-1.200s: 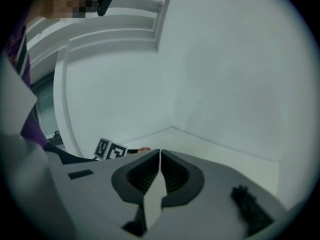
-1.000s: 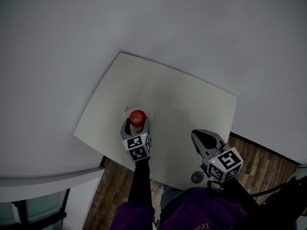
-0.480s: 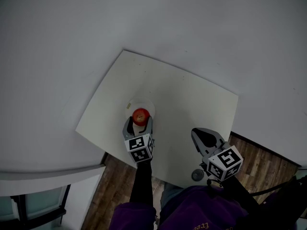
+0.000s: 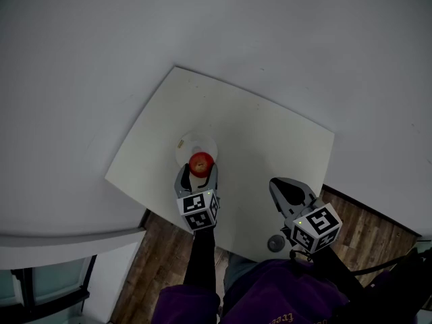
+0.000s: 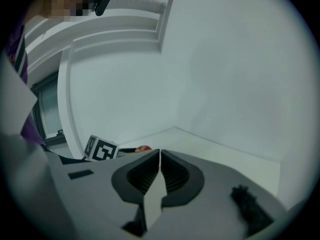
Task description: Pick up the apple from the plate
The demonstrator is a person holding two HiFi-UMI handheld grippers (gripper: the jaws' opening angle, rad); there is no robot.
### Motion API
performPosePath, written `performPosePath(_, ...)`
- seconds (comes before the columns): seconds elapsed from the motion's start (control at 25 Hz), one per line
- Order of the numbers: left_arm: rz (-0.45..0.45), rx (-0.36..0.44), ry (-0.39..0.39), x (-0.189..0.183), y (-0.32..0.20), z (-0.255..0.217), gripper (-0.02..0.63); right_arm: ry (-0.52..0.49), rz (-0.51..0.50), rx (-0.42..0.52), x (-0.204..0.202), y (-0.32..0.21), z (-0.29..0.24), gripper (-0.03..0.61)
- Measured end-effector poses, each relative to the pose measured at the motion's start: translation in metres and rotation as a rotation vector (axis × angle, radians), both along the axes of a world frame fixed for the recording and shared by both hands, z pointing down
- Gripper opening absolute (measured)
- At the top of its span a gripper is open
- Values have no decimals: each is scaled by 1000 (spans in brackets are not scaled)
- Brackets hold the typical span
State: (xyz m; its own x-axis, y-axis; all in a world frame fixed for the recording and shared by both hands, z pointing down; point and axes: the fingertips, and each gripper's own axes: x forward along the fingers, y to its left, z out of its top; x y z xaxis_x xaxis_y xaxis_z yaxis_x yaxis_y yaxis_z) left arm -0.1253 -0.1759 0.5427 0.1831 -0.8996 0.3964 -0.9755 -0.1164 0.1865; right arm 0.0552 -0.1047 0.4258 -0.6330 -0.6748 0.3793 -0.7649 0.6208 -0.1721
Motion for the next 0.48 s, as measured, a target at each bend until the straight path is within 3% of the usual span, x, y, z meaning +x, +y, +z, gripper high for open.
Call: performPosePath(0.48, 18, -26, 6, 10, 22, 7, 345, -2, -11, -1, -3, 5, 1, 12)
